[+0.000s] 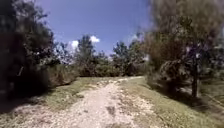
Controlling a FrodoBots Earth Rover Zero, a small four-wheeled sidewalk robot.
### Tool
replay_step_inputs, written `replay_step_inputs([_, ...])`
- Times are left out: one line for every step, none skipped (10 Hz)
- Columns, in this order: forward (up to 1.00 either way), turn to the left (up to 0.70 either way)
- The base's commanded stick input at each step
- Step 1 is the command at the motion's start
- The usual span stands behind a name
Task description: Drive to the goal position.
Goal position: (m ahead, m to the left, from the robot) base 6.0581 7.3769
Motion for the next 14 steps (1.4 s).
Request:
replay_step_inputs([0.50, 0.00])
replay_step_inputs([0.50, 0.00])
replay_step_inputs([0.50, 0.00])
replay_step_inputs([0.50, 0.00])
replay_step_inputs([0.50, 0.00])
replay_step_inputs([0.50, 0.00])
replay_step_inputs([0.50, 0.00])
replay_step_inputs([0.50, 0.00])
replay_step_inputs([0.50, 0.00])
replay_step_inputs([0.50, 0.00])
replay_step_inputs([0.50, 0.00])
replay_step_inputs([0.50, 0.00])
replay_step_inputs([0.50, 0.00])
replay_step_inputs([0.50, 0.00])
